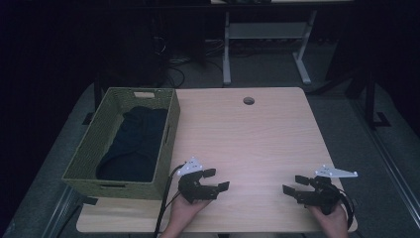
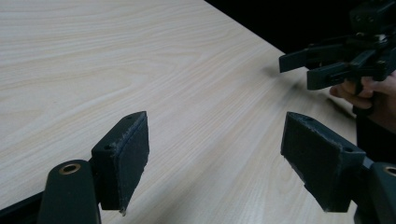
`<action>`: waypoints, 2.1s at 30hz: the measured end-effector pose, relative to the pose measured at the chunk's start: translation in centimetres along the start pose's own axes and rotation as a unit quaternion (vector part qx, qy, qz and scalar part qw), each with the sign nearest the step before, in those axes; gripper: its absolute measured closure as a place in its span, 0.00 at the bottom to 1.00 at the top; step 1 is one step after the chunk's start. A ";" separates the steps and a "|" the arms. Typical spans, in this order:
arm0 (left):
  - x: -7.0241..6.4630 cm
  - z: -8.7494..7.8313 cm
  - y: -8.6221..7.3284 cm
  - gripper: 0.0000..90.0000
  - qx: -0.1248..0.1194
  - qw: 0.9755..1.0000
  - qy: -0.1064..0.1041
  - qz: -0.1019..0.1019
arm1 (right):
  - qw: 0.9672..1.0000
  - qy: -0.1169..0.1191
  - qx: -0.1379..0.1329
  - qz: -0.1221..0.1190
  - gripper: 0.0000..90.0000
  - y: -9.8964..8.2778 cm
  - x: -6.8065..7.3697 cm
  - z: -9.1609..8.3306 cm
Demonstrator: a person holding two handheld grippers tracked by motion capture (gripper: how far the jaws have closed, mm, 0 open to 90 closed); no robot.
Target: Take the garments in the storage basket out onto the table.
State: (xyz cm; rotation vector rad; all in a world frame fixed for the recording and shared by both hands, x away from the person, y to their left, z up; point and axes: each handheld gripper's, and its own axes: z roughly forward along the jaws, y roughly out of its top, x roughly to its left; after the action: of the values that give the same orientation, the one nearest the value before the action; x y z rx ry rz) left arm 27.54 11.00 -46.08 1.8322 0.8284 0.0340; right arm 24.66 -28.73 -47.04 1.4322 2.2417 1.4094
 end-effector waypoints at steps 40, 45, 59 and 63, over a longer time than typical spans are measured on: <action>0.1 -5.3 6.7 0.26 -0.009 0.999 -0.030 -0.015 | 1.000 0.015 -0.007 0.001 0.23 0.0 1.0 0.2; 1.0 -6.8 7.9 0.26 -0.014 0.999 -0.027 -0.022 | 1.000 0.017 -0.012 0.005 0.23 0.0 1.0 0.1; 3.1 -10.2 9.5 0.26 -0.019 0.999 -0.005 -0.042 | 1.000 0.014 -0.012 0.002 0.23 -0.1 1.0 -0.1; 3.5 -10.8 9.9 0.26 -0.019 0.999 -0.002 -0.042 | 1.000 0.017 -0.015 0.007 0.22 -0.1 1.0 -0.2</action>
State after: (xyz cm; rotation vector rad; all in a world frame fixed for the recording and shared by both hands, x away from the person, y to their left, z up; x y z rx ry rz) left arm 31.11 19.93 -34.44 1.7594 0.8952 -0.0078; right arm 23.93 -28.14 -46.70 1.4291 2.2252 1.4749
